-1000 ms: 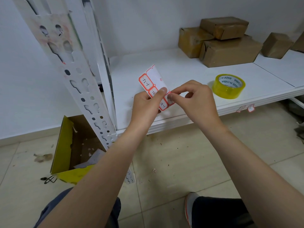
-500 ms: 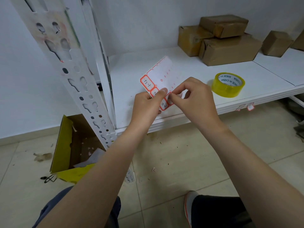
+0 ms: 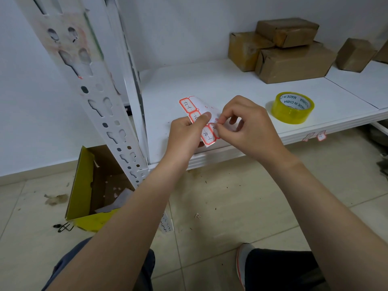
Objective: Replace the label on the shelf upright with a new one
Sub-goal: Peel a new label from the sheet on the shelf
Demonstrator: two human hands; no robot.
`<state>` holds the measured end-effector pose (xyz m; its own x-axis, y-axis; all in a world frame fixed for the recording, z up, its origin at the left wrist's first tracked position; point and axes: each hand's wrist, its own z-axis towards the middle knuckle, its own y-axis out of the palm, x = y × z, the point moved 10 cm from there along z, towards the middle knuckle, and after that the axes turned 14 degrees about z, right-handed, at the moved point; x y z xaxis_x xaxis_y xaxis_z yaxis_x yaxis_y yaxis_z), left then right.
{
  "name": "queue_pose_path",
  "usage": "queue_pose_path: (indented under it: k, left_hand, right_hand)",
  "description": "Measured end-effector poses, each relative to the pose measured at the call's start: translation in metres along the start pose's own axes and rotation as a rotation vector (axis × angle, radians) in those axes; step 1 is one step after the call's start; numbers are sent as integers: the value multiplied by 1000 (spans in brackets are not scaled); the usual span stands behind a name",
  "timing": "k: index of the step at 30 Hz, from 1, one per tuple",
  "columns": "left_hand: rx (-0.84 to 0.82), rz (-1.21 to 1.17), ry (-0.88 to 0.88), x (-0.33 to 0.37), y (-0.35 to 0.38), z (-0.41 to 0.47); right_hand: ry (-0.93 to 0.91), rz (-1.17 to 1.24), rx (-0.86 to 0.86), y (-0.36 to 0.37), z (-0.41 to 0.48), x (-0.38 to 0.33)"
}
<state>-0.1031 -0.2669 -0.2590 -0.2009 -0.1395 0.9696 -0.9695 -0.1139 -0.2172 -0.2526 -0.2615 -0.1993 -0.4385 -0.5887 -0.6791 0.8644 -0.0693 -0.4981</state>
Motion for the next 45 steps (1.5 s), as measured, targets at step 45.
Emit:
queue_pose_path:
  k: [45]
  left_hand:
    - [72,411,125,24,-21,9]
  right_hand:
    - [482,600,471,-29,3,27]
